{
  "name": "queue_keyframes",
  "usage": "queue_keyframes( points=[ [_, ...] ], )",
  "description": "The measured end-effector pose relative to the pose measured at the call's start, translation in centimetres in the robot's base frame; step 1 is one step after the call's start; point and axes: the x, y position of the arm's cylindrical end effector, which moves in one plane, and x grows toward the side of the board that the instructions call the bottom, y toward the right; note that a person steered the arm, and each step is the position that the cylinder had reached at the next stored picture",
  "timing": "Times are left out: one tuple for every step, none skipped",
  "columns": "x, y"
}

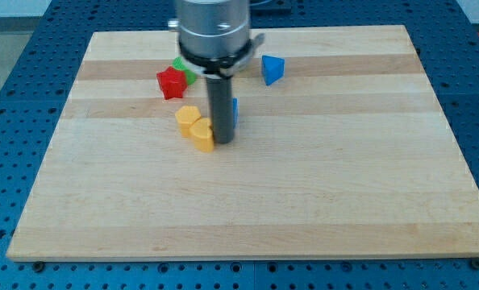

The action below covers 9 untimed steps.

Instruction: Move the blue cube to the left side of the blue triangle

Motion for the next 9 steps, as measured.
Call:
queue_keyframes(
  points=[
    [-0.2, -2.5],
    [-2.0, -0.5],
    [-3.8, 2.9],
    [-4.7, 4.5],
    [-6.0, 4.5],
    [-6.9, 4.5],
    [-7.8, 4.5],
    [-8.6, 4.5],
    [-8.6, 5.1]
  ],
)
